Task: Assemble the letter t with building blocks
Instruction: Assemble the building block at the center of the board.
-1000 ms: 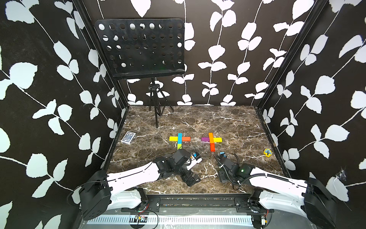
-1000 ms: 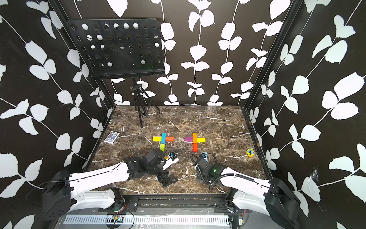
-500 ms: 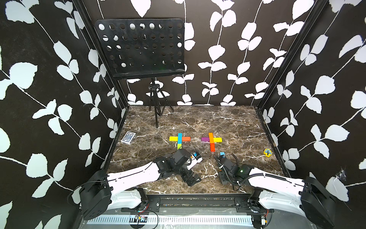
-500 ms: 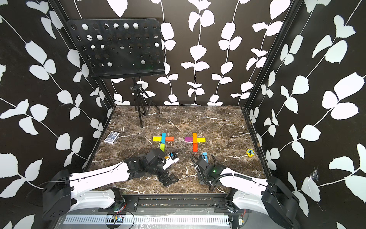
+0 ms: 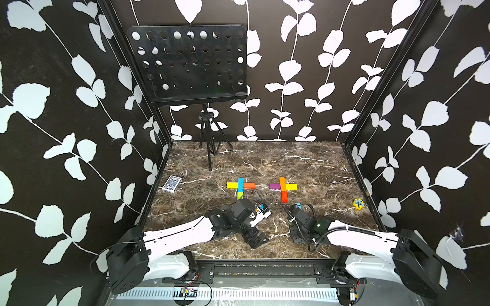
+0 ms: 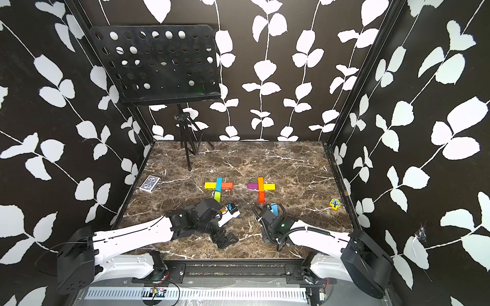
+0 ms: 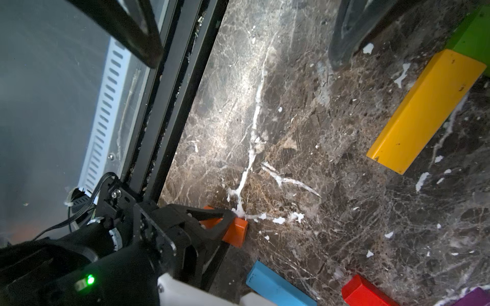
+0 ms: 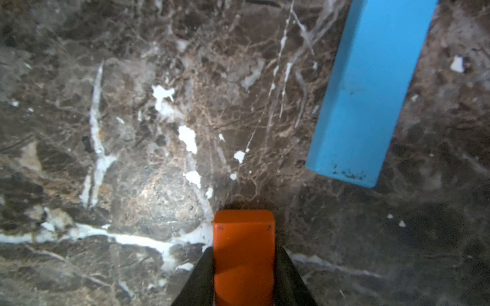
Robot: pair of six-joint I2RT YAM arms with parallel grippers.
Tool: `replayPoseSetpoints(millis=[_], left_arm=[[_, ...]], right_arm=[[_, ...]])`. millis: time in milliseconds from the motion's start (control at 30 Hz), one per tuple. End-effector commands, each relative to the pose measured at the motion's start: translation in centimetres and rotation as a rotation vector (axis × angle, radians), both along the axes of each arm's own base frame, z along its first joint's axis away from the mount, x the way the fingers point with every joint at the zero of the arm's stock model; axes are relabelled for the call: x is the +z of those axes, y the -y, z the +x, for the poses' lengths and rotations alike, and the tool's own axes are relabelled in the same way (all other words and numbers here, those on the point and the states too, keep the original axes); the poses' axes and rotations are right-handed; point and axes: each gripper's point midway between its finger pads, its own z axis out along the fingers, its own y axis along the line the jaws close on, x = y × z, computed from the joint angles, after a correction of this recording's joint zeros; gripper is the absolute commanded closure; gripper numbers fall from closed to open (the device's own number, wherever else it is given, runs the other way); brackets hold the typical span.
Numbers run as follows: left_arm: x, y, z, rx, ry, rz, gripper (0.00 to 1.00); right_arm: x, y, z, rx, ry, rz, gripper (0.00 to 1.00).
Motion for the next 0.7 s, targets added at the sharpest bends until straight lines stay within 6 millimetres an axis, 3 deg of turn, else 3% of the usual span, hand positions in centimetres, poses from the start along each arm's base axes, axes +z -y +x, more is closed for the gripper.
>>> replayPoseSetpoints(millis=[0, 300, 667], left_arm=[[0.7, -0.2, 0.6, -0.008, 0.037, 0.013, 0.01], [1.6, -0.4, 3.0, -0.012, -0.001, -0.044, 0.01], [3.8, -0.1, 6.7, 0.071, -0.024, -0.127, 0.01]], right_arm=[[-0.4, -0.3, -0.3, -0.004, -0.044, 0.002, 0.65], [1.4, -2.7, 3.2, -0.107, -0.058, 0.066, 0.71], [1.3, -3.1, 6.5, -0.201, -0.069, 0.069, 0.7]])
